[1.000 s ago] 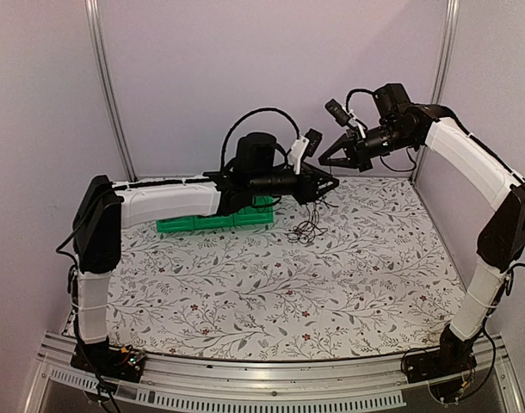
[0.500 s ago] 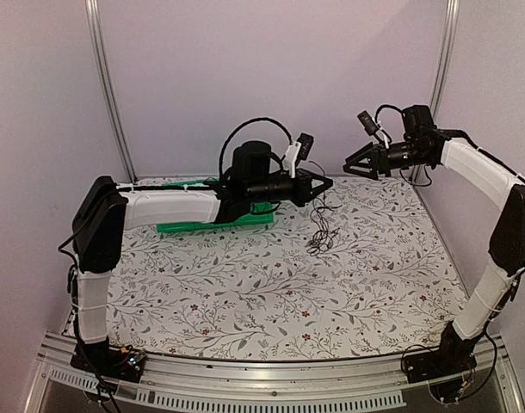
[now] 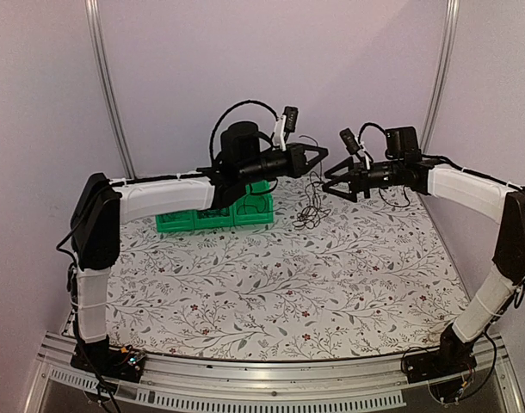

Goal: Untangle the cables

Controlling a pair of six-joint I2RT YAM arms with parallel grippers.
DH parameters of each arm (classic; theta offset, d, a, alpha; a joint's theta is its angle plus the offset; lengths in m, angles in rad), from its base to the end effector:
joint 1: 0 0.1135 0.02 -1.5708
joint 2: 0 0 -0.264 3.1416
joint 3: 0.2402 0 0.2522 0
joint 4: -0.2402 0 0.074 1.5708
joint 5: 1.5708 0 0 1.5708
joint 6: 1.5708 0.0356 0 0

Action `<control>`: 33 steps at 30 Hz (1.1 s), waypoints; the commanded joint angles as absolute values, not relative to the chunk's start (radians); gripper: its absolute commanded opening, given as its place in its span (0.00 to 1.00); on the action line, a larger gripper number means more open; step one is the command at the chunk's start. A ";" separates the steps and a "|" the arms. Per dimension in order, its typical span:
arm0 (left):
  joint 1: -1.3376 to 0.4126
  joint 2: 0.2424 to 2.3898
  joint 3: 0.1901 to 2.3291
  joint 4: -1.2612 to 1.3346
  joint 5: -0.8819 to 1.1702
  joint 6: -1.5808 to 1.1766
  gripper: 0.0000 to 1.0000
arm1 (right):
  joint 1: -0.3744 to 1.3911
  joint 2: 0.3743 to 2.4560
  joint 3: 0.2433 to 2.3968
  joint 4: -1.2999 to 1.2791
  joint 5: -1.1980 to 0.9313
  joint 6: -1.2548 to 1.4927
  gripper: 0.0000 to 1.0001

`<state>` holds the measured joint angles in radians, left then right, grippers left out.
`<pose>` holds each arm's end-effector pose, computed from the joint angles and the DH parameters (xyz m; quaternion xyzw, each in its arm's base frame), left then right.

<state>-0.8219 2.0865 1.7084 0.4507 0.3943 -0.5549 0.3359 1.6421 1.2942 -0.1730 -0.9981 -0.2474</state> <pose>0.3349 -0.3804 0.3162 0.2311 0.6428 -0.5592 0.4698 0.3399 0.1504 0.3033 -0.4482 0.6588 0.4332 0.4213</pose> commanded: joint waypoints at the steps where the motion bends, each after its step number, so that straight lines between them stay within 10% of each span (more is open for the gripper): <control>1: -0.824 2.108 1.803 0.450 0.403 -0.581 0.00 | 0.359 1.644 1.297 -0.056 -0.978 -0.247 0.77; 8: -0.831 2.115 1.907 0.397 0.404 -0.574 0.00 | 0.360 1.725 1.290 0.090 -0.948 -0.069 0.25; 12: -0.837 2.122 1.990 0.336 0.408 -0.535 0.00 | 0.354 1.801 1.285 0.109 -0.924 -0.020 0.11; 33: -0.835 2.111 2.279 0.222 0.296 -0.390 0.00 | 0.185 1.890 1.218 0.030 -0.973 0.047 0.33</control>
<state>-0.8310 2.1342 2.2768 0.2470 0.3218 -0.4114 0.1806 1.9961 1.1671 0.0834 -0.8883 0.0937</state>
